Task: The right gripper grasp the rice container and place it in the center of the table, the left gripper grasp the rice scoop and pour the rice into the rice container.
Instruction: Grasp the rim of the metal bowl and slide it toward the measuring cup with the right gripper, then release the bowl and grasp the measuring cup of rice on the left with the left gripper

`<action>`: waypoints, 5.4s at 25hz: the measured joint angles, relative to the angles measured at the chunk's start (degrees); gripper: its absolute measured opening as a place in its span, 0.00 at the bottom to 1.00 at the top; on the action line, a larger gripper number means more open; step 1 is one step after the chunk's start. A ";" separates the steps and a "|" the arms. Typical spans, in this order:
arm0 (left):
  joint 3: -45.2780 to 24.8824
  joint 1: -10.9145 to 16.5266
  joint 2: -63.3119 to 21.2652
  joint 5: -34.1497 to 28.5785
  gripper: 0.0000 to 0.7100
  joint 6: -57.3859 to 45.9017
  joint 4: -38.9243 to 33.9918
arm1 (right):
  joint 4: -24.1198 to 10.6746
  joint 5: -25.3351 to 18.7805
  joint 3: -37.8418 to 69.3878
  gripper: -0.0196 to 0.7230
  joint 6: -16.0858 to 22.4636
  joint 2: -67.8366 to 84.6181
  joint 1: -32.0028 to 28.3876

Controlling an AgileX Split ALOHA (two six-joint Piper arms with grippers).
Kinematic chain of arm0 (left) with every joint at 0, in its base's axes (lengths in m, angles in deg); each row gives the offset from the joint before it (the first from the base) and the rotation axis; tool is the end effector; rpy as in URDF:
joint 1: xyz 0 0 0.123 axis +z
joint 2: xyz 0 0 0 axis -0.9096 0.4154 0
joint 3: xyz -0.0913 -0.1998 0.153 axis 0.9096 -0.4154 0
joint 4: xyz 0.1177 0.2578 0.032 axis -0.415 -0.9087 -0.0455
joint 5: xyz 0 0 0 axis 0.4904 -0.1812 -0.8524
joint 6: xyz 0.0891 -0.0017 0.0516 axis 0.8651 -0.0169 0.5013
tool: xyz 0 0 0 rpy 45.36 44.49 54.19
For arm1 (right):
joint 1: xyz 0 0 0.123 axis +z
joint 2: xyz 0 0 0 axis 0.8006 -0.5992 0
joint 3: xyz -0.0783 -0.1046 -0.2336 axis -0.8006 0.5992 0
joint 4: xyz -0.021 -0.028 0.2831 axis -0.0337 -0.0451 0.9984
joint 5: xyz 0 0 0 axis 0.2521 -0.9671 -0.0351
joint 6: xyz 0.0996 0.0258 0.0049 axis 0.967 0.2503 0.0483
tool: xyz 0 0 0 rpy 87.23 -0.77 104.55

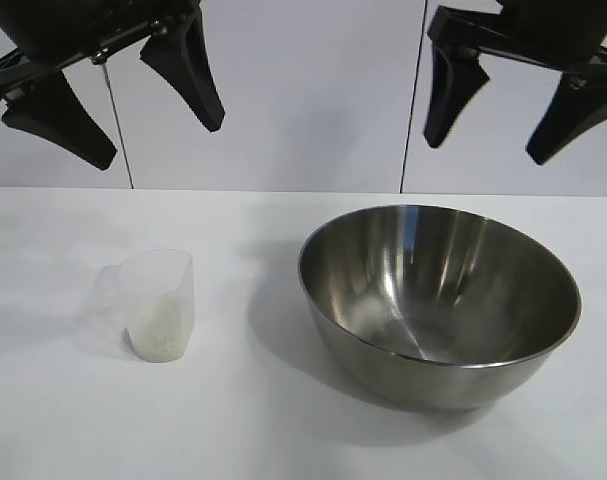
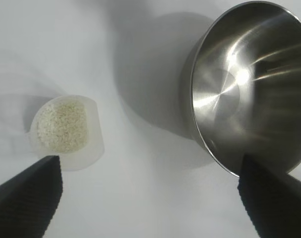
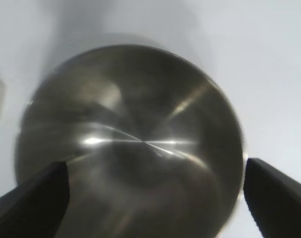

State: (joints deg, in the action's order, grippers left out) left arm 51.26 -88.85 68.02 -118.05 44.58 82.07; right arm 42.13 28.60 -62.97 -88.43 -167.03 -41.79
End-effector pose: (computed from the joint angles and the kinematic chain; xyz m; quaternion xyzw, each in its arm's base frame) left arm 0.3432 -0.1825 0.2469 0.1049 0.9522 -0.2218 0.1821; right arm 0.3810 0.0825 0.2473 -0.0849 0.9836 0.0446 0.1527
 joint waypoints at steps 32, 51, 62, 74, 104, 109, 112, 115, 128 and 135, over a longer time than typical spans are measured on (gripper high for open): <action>0.00 0.00 0.00 2.08 0.98 0.00 -0.05 | 5.91 23.60 23.11 0.10 0.68 -6.43 -2.03; 0.00 0.00 0.00 1.08 0.98 2.28 -0.10 | 21.74 23.42 23.10 0.04 -10.92 -4.13 -5.90; 0.00 0.00 0.00 -0.23 0.98 2.78 -0.10 | 22.35 24.89 19.97 0.04 -10.55 -7.50 -0.63; 0.00 0.00 0.00 -1.42 0.98 7.57 -0.10 | 22.50 24.75 16.20 0.15 -10.42 -10.25 -0.47; -4.51 0.00 -13.56 10.06 0.98 27.43 0.94 | 14.54 9.86 7.55 0.95 -2.08 5.03 -6.85; -18.40 0.00 -21.22 28.76 0.98 38.44 12.20 | 15.00 8.43 7.55 0.95 -2.53 5.03 -7.02; -27.84 -0.05 -25.13 41.54 0.98 46.42 19.69 | 15.22 8.39 7.55 0.95 -2.78 5.08 -7.09; -33.32 -0.10 -27.00 50.10 0.98 51.06 22.70 | 15.33 8.39 7.55 0.95 -2.91 5.08 -7.11; -44.78 -0.24 -27.26 78.68 0.98 39.55 7.42 | 16.00 8.44 7.55 0.95 -2.95 5.08 -7.11; -61.21 -0.24 -27.37 108.70 0.98 14.64 -12.53 | 16.28 8.38 7.55 0.95 -2.95 5.08 -7.11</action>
State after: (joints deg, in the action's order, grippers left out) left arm -9.94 -89.09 40.65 -9.35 59.22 69.54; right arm 58.42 36.98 -55.42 -91.38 -161.95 -48.90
